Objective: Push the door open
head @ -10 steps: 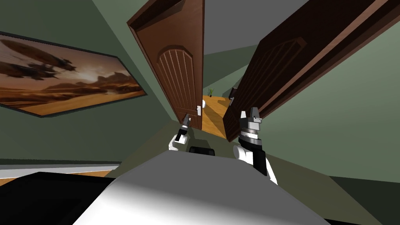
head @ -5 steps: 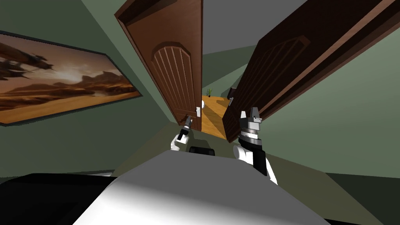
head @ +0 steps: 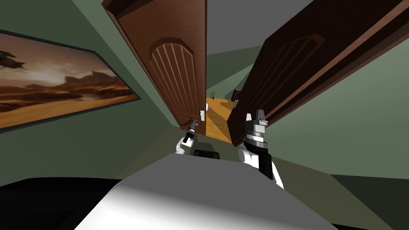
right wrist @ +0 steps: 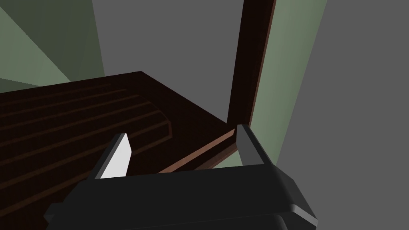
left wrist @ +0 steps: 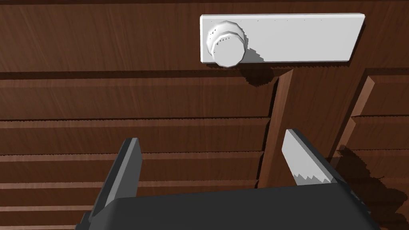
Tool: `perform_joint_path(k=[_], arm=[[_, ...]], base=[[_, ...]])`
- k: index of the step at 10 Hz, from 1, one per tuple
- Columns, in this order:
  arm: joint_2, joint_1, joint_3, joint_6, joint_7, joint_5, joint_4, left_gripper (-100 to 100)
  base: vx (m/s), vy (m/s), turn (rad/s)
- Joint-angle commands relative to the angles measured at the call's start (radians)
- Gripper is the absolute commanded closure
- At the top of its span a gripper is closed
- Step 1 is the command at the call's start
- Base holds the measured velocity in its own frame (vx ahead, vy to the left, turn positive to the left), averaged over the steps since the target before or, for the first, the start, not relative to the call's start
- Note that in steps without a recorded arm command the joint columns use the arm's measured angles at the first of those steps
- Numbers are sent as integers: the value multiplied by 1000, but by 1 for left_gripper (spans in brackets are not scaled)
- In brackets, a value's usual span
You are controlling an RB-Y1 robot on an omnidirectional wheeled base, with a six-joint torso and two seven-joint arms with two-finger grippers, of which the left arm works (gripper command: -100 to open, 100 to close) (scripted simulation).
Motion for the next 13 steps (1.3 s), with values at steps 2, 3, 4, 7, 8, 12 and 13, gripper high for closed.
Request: perform_joint_path(k=[2, 3, 4, 7, 8, 12, 13], arm=[[6, -26, -13, 9, 5, 0, 60, -100], [6, -31, -16, 11, 6, 0, 73, -100], [1, -27, -14, 10, 3, -2, 63, -100], [-3, -41, -4, 5, 0, -1, 87, -100], [-5, -46, 0, 3, -1, -1, 94, -100], [-13, -64, 13, -6, -5, 0, 124, -100], [-16, -68, 17, -8, -6, 1, 131, -100]], base=[[121, 59, -71], [129, 56, -48], [53, 23, -9], [169, -26, -25], [202, -41, -26], [208, -25, -26], [212, -51, -22]])
